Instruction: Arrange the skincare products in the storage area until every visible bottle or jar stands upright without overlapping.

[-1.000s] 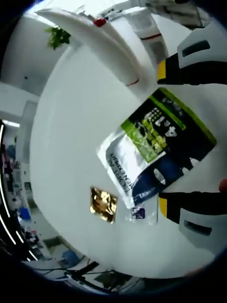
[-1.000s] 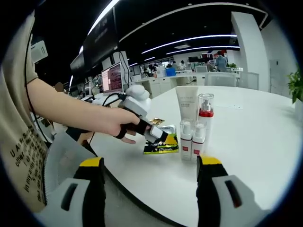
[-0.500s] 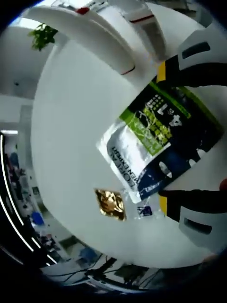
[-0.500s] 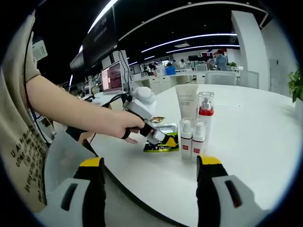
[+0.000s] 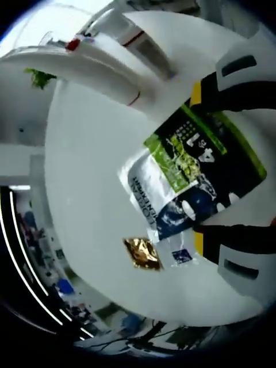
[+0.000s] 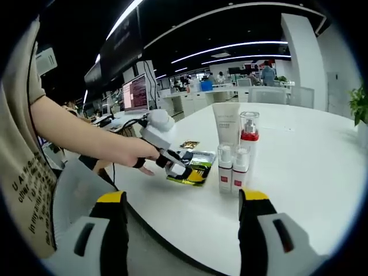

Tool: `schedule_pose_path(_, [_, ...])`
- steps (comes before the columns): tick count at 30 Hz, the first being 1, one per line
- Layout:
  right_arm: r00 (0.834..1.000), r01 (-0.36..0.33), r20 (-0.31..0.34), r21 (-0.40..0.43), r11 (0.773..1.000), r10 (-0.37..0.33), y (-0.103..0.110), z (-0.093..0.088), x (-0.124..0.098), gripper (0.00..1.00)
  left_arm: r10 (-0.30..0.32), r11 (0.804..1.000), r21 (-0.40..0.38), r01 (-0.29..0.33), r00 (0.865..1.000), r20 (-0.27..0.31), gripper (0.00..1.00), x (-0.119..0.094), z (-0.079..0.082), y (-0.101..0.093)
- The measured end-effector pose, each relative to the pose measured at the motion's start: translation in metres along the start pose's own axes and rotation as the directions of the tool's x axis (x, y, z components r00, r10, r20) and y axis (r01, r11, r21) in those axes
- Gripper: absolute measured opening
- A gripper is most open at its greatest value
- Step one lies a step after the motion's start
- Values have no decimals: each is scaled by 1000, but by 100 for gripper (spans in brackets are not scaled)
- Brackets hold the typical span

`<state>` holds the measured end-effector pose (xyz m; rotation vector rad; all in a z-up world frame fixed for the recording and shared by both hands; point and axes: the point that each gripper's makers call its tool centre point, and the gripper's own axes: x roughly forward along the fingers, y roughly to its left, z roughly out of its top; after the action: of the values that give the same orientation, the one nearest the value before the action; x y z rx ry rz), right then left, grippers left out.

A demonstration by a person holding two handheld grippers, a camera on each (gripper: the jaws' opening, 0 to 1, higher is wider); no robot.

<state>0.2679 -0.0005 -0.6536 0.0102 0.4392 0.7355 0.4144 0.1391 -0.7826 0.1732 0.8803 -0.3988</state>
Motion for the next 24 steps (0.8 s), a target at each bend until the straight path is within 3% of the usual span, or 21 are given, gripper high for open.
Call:
schedule_pose_path(11, [1000,10,2,-11,1000,-10,-1,1,-1,79,-1,1000,0,1,1000,15,73,-8,-7,1])
schedule_pose_path(16, [1000,19,5,-14,1000,-18,-2,2,-1,79,-14,1000,9,14,1000,-21,82,-10,-10,0])
schedule_pose_path(24, [999,32,14,-14,999,-32,-4,4,-2,79,-25,997,-73,26,1000,11,86,-15,3,-3])
